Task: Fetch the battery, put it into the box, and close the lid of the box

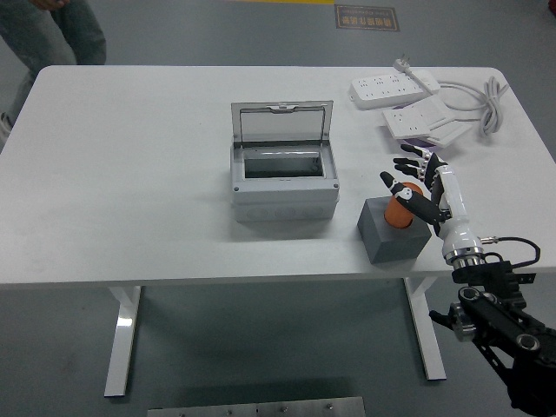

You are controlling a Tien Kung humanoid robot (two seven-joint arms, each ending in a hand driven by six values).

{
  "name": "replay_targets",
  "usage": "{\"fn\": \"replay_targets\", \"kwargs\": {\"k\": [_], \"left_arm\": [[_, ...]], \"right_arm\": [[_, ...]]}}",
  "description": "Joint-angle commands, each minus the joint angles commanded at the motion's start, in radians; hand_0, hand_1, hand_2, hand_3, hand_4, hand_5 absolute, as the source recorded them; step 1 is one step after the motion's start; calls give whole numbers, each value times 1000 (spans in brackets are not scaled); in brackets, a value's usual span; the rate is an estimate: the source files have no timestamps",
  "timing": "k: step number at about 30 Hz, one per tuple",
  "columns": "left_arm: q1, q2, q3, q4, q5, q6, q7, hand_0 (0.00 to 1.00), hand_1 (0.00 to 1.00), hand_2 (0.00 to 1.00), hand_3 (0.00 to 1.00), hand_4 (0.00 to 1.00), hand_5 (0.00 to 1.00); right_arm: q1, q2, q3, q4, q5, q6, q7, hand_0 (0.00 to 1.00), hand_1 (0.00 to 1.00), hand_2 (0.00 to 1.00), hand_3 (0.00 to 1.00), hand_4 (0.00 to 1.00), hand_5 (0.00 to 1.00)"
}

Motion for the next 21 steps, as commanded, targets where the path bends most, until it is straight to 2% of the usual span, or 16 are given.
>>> {"fn": "replay_targets", "kwargs": {"k": [2,3,8,9,21], "left_arm": [[-1,0,1,2,-1,0,-4,448,643,630,663,791,930],[-1,0,1,2,-1,-1,-5,446,643,631,663,789,931],[-3,0,1,3,0,-2,-8,446,643,631,663,789,931],[-3,0,1,3,1,-3,-8,447,643,632,663,788,929],[-3,0,-5,3,13,-6,-7,441,642,631,662,789,930]], "right_arm": [[3,4,-16,-12,7,-13,12,705,618,622,701,902,335],[4,5,-22,-17,9,-16,14,651,560,556,657,878,315],[12,10,-48,-39,19,-24,21,651,560,556,657,878,315],[14,12,-53,-44,20,-25,22,623,524,529,614,855,300],[27,21,-97,-61,16,-28,15,630,538,537,620,853,307]]}}
